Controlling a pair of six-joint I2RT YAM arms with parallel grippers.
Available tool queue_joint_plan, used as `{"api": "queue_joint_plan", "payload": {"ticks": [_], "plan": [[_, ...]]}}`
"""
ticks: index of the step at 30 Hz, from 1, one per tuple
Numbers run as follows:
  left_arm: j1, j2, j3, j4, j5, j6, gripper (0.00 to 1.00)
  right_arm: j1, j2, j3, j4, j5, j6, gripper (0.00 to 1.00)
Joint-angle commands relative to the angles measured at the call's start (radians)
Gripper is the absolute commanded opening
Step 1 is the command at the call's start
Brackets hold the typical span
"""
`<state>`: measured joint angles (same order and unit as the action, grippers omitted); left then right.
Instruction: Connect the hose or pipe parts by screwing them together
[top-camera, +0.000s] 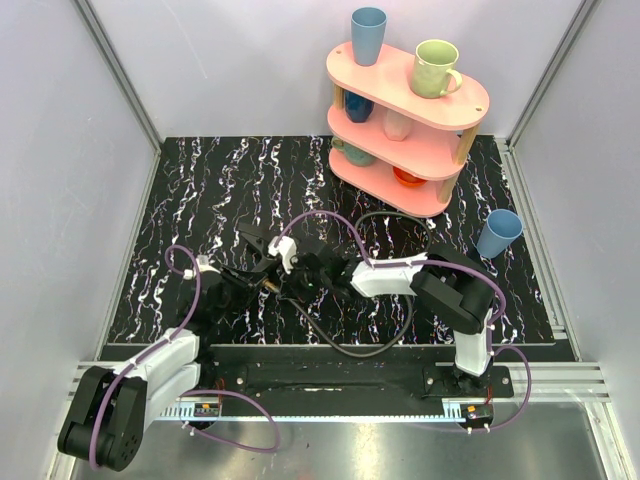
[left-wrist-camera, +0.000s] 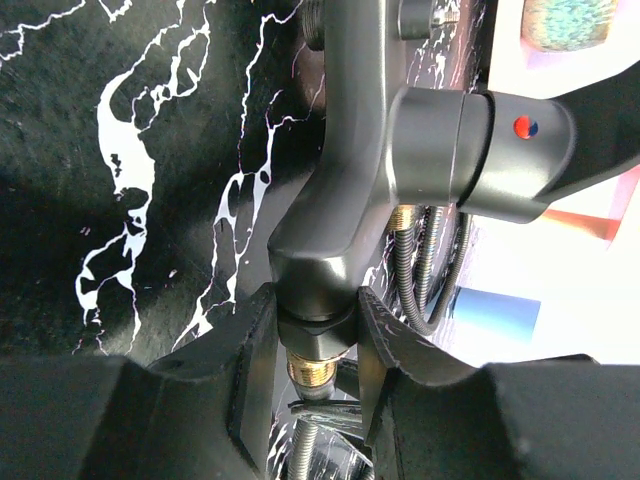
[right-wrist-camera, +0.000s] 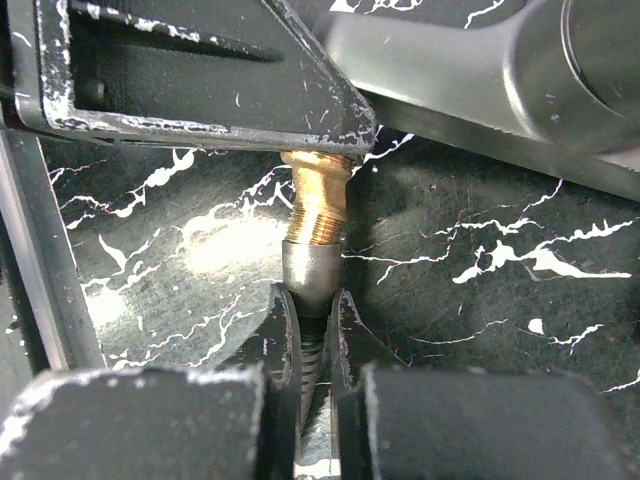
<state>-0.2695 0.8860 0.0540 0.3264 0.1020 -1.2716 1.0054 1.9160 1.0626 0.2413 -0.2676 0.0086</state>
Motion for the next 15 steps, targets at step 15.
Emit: {"api": "queue_joint_plan", "payload": {"ticks": [15], "plan": [[-0.022, -0.030, -0.118, 0.401, 0.189, -0.109, 0.00, -0.113, 0.026, -0.006, 0.377, -0.246, 0.249, 0.00]]}}
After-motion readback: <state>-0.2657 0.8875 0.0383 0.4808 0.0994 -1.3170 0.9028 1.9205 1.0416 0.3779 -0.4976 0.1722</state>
